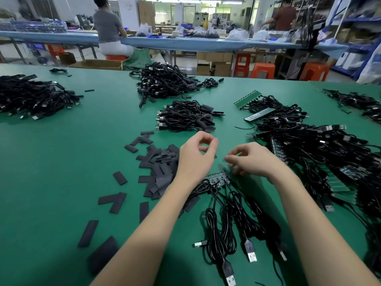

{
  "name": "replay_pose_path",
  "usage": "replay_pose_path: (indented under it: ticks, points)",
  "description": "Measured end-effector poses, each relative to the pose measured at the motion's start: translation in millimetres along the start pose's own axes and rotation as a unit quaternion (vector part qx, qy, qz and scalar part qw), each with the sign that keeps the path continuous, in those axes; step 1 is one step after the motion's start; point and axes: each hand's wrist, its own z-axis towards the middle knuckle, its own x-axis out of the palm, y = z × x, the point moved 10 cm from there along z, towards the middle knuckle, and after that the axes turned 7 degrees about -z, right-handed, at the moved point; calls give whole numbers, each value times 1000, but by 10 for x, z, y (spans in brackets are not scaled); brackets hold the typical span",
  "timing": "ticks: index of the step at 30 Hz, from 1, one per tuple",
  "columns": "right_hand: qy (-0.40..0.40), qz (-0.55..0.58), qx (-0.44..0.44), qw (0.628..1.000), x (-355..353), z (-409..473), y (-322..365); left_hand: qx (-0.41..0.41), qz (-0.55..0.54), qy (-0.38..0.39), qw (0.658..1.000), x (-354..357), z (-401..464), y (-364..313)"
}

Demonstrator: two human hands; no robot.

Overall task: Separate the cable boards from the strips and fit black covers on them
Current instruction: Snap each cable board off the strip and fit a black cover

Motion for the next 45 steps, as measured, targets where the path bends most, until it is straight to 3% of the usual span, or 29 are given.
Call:
replay_pose_path:
  ticks: [4,11,14,17,21,24,29,45]
  points:
    - [99,-26,48,994,136,-121,42,-19,-9,29,999,-38,-78,71]
    - [106,-124,38,986,172,-199,136,-27,2,58,998,22,-139,105]
    - [111,30,25,993,163,-181,129,-28,15,64,997,14,-131,121]
    - [133,199,25,971,196,-182,114,-30,51,88,994,27,-101,109]
    - [142,332,45,932,303,-188,69,-141,-29,192,971,170,-116,235]
    - [174,382,39,907,391,-209,121,-202,-149,224,942,205,-156,261]
    - [170,465,31,868,421,-180,226,-266,-343,259,863,304,-234,217]
    - [208,608,114,758,614,-313,293,-292,-365,250,848,297,-274,234]
